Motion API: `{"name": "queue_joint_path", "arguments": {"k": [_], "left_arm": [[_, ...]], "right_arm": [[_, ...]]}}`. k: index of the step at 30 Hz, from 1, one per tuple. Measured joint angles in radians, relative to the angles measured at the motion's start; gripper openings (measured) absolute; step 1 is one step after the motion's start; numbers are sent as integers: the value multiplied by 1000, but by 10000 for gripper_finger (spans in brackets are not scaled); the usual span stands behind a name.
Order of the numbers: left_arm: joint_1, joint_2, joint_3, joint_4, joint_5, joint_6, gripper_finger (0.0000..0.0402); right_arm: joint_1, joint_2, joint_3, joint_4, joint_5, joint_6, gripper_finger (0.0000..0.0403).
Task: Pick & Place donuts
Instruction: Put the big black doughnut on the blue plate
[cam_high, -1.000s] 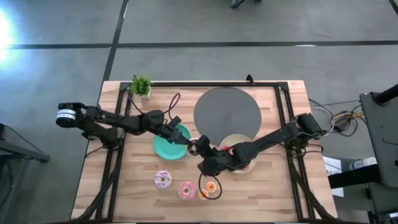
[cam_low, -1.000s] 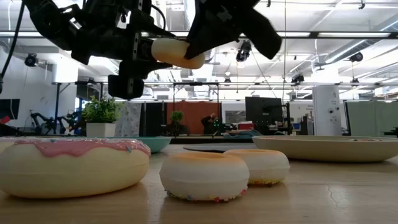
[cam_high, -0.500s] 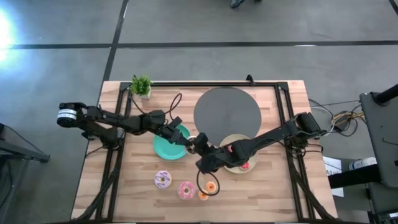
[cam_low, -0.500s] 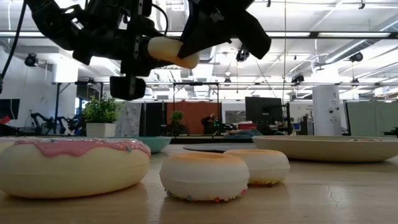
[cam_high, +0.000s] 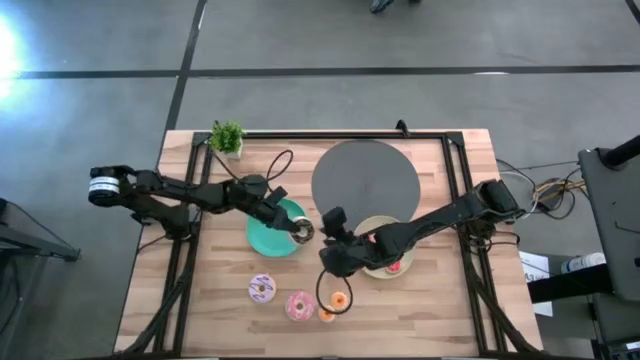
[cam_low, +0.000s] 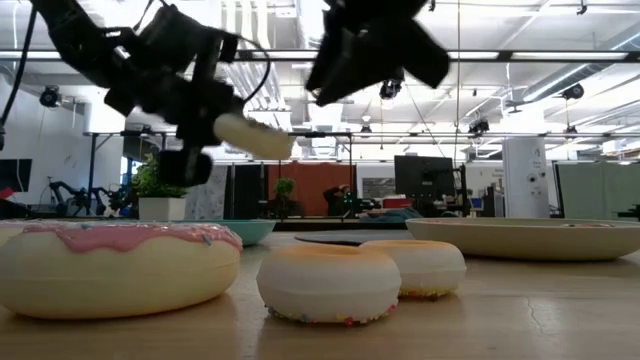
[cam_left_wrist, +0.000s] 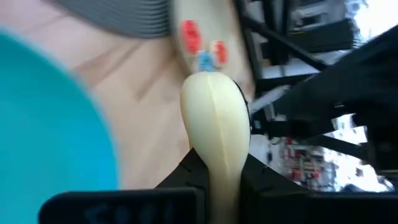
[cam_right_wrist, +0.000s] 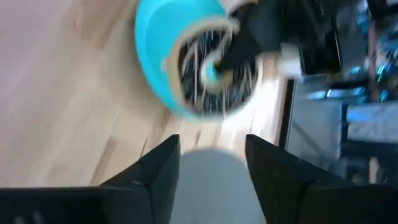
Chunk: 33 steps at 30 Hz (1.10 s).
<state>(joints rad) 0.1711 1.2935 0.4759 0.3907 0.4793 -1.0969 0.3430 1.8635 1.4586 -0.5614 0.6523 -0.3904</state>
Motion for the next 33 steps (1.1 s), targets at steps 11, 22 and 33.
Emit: {"name": "queue_joint_path", "arguments": {"k": [11, 22, 33], "left_arm": [[22, -64, -159, -38, -61, -12, 22], [17, 22, -147, -38, -100, 24, 96], [15, 12, 58, -467, -163, 214, 145]], "right_arm": [[9, -44, -9, -196, 4, 295, 225], [10, -44, -10, -183, 2, 290, 224], [10, -44, -10, -191, 2, 309, 224]]}}
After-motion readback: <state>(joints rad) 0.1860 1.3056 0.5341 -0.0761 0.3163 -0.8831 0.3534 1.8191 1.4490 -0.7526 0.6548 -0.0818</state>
